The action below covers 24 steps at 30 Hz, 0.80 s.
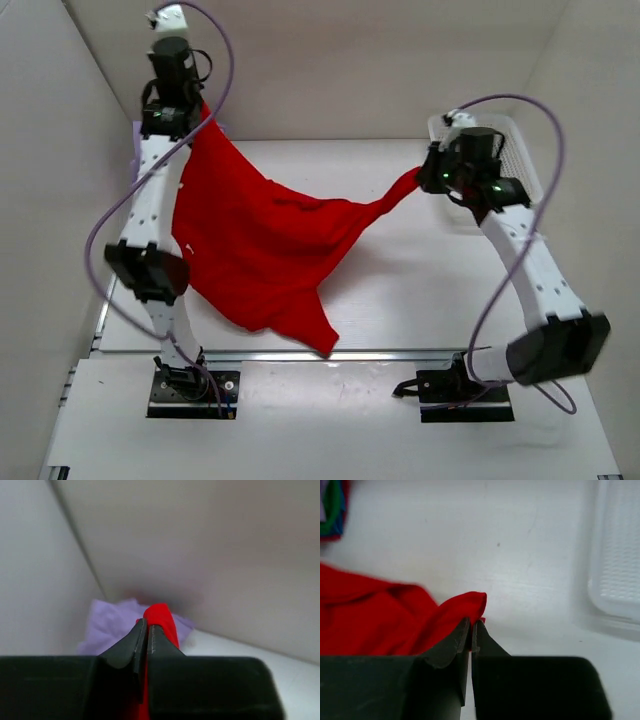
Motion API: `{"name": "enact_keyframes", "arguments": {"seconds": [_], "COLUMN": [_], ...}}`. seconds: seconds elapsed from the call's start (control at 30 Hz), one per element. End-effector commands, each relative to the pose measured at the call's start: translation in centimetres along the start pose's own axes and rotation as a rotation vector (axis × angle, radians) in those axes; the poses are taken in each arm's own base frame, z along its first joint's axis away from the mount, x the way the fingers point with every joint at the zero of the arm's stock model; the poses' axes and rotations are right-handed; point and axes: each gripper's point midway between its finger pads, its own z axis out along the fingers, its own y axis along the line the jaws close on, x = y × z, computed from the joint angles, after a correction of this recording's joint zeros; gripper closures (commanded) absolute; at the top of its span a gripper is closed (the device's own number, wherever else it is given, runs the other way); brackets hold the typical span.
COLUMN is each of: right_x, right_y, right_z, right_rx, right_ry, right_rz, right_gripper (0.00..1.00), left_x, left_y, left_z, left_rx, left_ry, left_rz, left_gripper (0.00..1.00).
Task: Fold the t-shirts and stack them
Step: Flatten out the tshirt
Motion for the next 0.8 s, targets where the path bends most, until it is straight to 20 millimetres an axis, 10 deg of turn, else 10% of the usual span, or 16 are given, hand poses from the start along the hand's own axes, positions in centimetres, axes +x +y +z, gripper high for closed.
{"name": "enact_keyframes", "arguments": {"seconds": [0.0,0.03,0.13,0.3,0.43,0.67,0.77], "right_x": [1.0,2.2,4.5,8.5,12.3,19.2,21.0], "right_y": [1.1,1.0,1.2,-0.4,-2.2,-5.1,-5.0], "right_z": [4.8,6.5,9.2,10.7,10.6,8.4,6.6], "right_rx": [-0.01,0.015,0.048,0.093,0.14,0.304,0.344], "right_ry": [0.009,0.046,0.109,0.211,0.286,0.535,0.591], "right_rz": [-0.015,-0.021,-0.047,-0.054,-0.056,-0.029,-0.04], "right_gripper": [1.0,1.0,1.0,1.0,1.0,1.0,1.0], "left_x": [3.7,6.0,11.6,12.6,12.4,27.5,33.7], "left_y": [-3.5,-4.4,-5.7,-6.7,-7.9,-11.9,-10.7], "left_z": [3.3,4.7,5.9,2.1,-6.5,-28.8,-35.3], "left_rx": [0.104,0.119,0.111,0.241,0.494,0.846,0.897], "left_ry": [0.063,0.098,0.22,0.355,0.519,0.953,1.105], "left_rz": [-0.026,-0.007,0.061,0.044,-0.011,0.164,0.146], "left_gripper": [0.85,0.54,0.11,0.04,0.1,0.11,0.12]}}
